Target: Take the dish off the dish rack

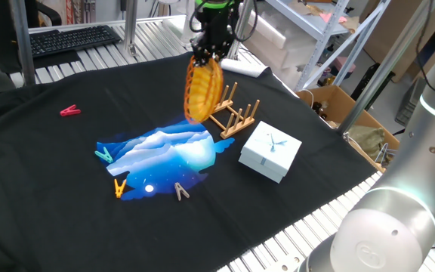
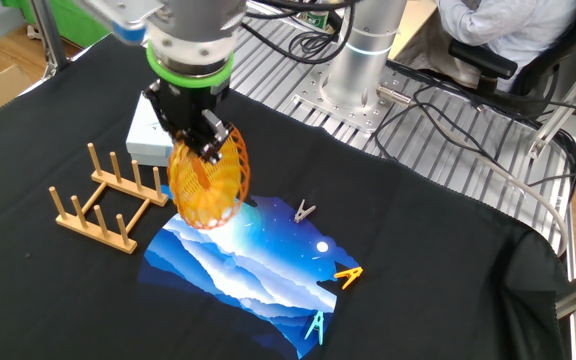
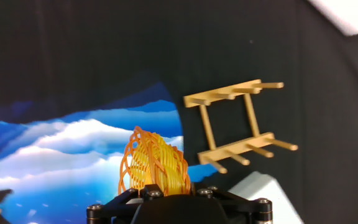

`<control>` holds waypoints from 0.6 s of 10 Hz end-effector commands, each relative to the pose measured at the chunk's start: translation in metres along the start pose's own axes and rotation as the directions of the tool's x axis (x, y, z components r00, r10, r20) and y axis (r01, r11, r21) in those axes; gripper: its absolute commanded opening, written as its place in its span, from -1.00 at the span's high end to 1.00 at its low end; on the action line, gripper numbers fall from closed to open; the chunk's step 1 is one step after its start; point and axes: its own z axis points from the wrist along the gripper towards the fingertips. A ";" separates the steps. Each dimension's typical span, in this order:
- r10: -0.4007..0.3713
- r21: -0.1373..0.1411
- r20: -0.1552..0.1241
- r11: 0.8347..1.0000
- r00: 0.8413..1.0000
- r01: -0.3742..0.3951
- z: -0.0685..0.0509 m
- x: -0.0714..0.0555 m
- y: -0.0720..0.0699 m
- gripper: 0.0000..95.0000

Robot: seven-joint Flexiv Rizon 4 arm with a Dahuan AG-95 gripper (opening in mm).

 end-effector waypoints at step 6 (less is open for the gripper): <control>0.102 0.007 0.006 0.995 0.995 -0.102 0.013 -0.009 0.017 -1.00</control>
